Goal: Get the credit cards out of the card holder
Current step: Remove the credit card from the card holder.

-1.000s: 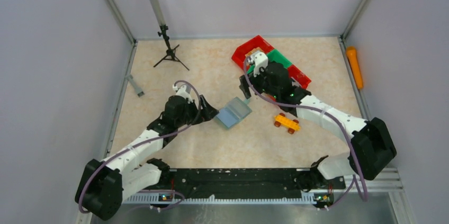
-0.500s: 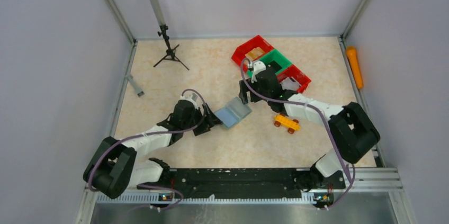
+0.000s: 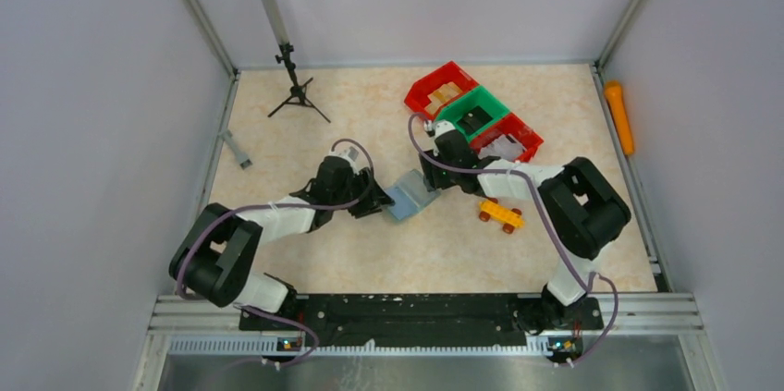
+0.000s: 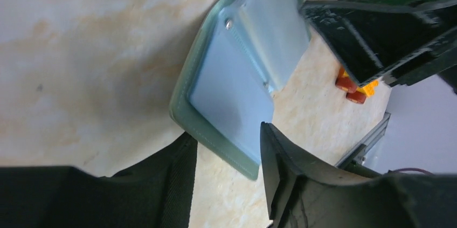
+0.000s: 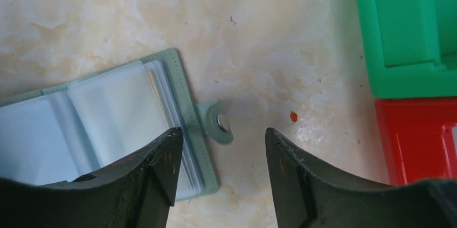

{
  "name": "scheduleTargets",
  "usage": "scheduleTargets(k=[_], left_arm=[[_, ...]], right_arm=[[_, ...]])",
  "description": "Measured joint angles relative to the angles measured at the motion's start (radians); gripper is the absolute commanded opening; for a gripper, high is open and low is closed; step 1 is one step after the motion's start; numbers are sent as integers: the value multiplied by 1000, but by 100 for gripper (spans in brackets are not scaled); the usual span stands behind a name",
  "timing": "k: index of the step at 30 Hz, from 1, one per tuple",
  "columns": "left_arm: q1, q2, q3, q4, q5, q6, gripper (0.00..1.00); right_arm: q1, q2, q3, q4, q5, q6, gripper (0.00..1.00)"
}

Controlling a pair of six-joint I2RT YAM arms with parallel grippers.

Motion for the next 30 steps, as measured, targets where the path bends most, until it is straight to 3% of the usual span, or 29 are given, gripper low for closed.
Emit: scheduleTargets(k=[4,6,12,16,19,24,30], left_arm=[[7,64,113,-51,2,53,17],[16,106,173,-72,8,82,1],[47,226,384,-187,21,209,0],[48,270,475,-245,14,310,0],[43,270,475,-261,-3,371,0],[26,268,433,-248,-30,429,0],[1,263,403,-221,-49,467,0]], right_arm=[[0,43,37,-9,23,17,39],[0,44,39,-3,35,26,38],[0,24,34,-17,101,70,45],[0,-28,7,-8,145,90,69],[0,-58,-31,22,177,93,79],[0,-80,-137,92,167,93,81],[-5,-71,-145,125,136,105,78]])
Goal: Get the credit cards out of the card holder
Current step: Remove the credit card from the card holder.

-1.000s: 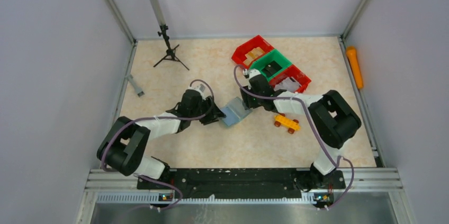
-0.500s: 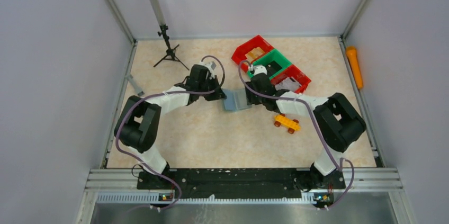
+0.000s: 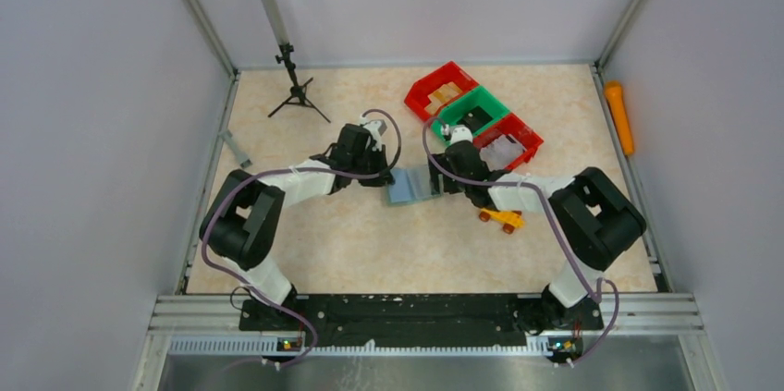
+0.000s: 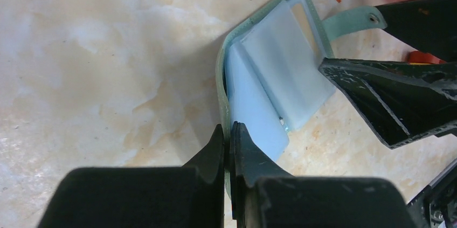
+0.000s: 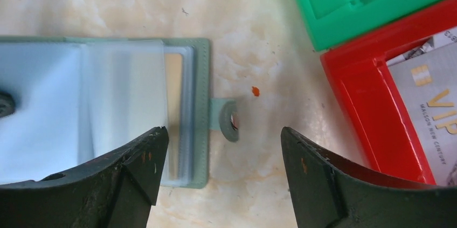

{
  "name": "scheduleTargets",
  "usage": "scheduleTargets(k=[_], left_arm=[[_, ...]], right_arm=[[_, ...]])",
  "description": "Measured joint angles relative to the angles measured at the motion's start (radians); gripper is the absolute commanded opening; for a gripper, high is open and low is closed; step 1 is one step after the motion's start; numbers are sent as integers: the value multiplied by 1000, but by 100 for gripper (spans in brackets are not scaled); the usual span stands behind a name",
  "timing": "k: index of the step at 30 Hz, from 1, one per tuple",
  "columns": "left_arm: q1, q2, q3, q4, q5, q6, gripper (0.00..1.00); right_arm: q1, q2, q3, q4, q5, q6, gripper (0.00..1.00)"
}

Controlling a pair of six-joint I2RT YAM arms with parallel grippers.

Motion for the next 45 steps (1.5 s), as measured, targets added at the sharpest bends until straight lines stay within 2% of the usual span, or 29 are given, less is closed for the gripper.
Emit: scheduleTargets(k=[7,12,21,25,31,37,41,45], left_arm=[[-26,-28,2,-11,-3,26,0],[-27,0,43,-80,-33,33,0],[-30,39,86,-127,-57,36,0],[-31,64,102,-135,-63,40,0],[-32,73,106,-135,-67,46,0],[-32,78,109,-136,-60,51,0],[-32,93,118,-138,-52,52,0],[-27,93,119,-151,-51,53,1]], right_arm=[[-72,0,-21,86,-132,50,73],[-137,5,-24,82,-182,75,70],[-134,16,-9,61,-206,56,62],[-113,29,21,19,-194,30,62],[-16,75,89,-31,-134,-14,62],[-4,76,90,-23,-167,-24,63],[-6,72,73,8,-217,-31,50],[-17,61,42,44,-246,-33,49]])
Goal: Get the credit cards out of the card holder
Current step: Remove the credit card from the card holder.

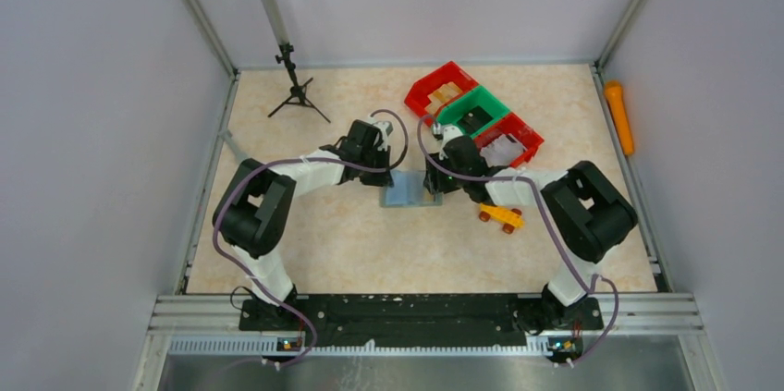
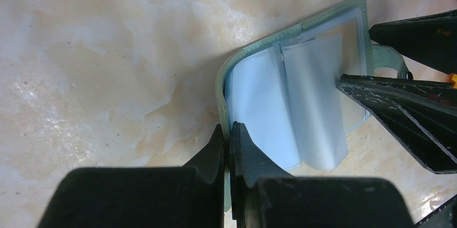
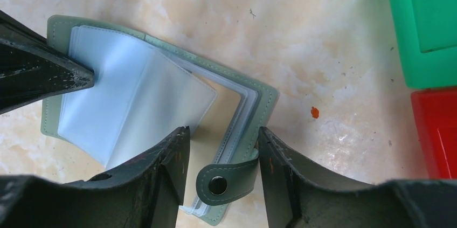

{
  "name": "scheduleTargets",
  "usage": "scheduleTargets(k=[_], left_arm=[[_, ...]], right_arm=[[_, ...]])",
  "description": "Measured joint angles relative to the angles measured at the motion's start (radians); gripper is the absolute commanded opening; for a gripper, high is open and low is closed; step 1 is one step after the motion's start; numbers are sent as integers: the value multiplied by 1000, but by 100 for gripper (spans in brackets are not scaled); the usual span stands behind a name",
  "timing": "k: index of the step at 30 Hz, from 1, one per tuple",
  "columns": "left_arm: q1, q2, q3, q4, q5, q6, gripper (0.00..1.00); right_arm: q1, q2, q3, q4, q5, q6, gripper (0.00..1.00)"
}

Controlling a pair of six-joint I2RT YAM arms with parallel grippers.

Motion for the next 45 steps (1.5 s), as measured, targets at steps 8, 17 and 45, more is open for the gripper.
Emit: scheduleTargets(k=[8,17,45], left_arm=[[2,0,-2,-4,27,2,53],[-19,-3,-9,49,117,-4,88],[-7,79,90,-45,47,-48,38]], right_arm=[[-1,-4,-11,14,-40,2,52],[7,-4,-11,14,-92,13,52],[8,-80,-63,3,46,59,0]])
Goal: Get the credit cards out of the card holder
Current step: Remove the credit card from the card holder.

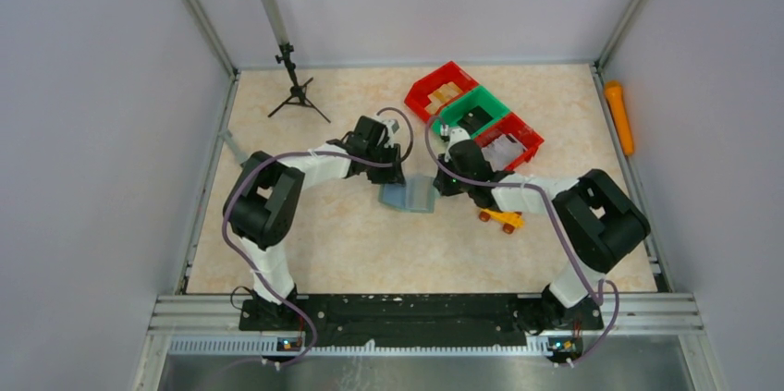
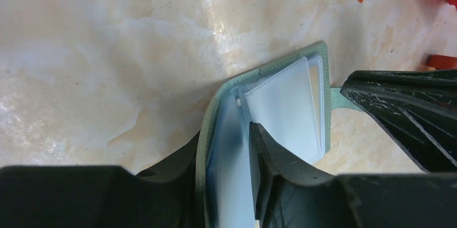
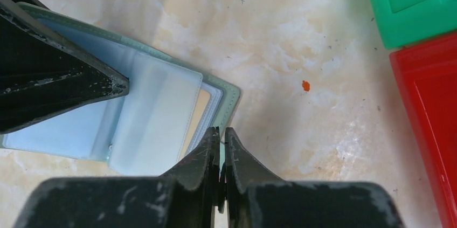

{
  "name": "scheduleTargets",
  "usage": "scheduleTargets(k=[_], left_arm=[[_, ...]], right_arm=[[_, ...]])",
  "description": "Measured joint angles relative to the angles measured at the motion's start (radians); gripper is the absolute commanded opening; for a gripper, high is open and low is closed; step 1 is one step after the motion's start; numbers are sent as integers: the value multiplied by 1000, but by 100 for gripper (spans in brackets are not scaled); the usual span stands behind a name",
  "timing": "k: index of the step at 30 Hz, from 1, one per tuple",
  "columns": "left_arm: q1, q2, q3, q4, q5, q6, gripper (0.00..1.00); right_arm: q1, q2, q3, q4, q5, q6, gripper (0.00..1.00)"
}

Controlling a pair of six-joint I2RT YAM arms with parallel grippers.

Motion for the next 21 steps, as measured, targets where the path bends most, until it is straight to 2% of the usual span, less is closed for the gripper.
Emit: scheduleTargets(k=[7,10,16,21], left_arm=[[40,-21,-58,88,125,-41,64],[42,-34,-71,101,145,-42,79],[41,-40,-76,125,195,-43,92],[12,-34,-42,85,164,-18,96]], right_arm=[[0,-51,-3,-8,-11,6,0],[1,-110,-21,12,-39,7,0],[2,-157,-34,47,-86,6,0],[2,-157,-34,56,-112,6,0]])
